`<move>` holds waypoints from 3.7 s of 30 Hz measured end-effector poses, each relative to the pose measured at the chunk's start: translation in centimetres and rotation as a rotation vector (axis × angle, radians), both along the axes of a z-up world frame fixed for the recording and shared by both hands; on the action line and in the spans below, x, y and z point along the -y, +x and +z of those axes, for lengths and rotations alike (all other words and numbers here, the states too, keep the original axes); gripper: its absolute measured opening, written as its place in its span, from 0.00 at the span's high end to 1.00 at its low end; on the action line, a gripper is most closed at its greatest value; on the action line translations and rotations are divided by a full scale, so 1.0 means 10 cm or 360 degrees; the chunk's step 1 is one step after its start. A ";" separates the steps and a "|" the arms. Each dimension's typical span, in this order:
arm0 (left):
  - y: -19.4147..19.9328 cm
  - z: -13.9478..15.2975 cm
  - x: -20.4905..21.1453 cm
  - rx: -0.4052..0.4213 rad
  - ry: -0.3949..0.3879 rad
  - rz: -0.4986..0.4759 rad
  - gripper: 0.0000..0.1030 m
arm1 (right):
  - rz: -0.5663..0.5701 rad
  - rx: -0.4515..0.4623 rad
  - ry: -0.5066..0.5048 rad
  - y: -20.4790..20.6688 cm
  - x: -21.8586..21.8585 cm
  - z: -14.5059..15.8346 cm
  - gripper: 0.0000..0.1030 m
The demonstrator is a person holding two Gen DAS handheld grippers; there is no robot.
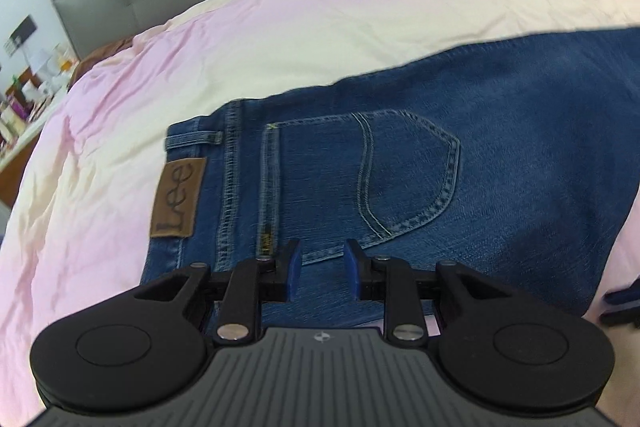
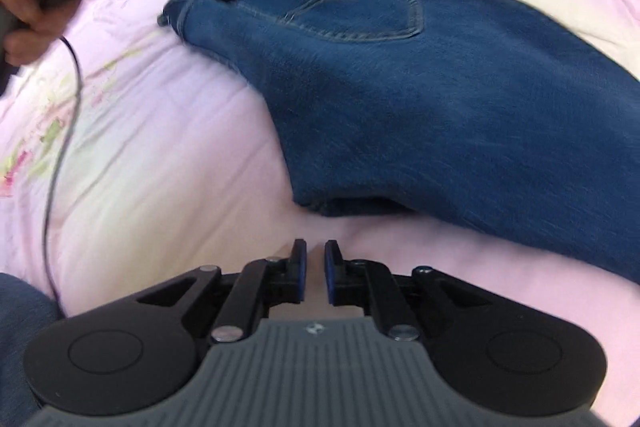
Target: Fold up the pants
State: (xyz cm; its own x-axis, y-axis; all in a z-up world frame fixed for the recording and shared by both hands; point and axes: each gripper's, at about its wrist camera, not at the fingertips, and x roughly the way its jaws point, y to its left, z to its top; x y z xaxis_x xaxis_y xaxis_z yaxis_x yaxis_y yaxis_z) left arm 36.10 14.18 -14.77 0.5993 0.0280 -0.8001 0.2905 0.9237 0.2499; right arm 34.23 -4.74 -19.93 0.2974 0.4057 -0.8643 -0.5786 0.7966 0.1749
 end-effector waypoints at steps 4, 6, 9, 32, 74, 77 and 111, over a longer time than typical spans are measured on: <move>0.08 -0.26 0.07 -0.0029 0.0076 0.0015 0.70 | -0.0042 0.0209 0.0035 -0.02 0.26 0.37 0.93; 0.14 -0.34 0.06 -0.0039 0.0088 0.0031 0.70 | -0.0100 0.0267 0.0012 0.11 0.35 0.38 0.92; 0.20 -0.48 0.11 -0.0002 0.0234 -0.0016 0.69 | -0.0217 0.0209 -0.0060 0.40 0.53 0.14 0.92; 0.09 0.15 1.37 -0.0080 0.0060 0.0009 0.69 | -0.1137 0.0167 -0.0188 -0.08 4.12 0.50 0.69; 0.05 -0.41 2.25 -0.0399 0.0286 -0.0124 0.58 | -0.1034 0.0103 -0.0714 0.57 6.50 0.46 0.72; 0.04 -0.40 2.24 -0.0391 0.0297 -0.0112 0.58 | -0.0805 0.0176 -0.0845 0.58 6.24 0.47 0.71; 0.01 -0.31 1.89 -0.0377 0.0003 -0.0111 0.57 | 0.0073 0.0717 -0.1769 0.64 4.77 0.70 0.97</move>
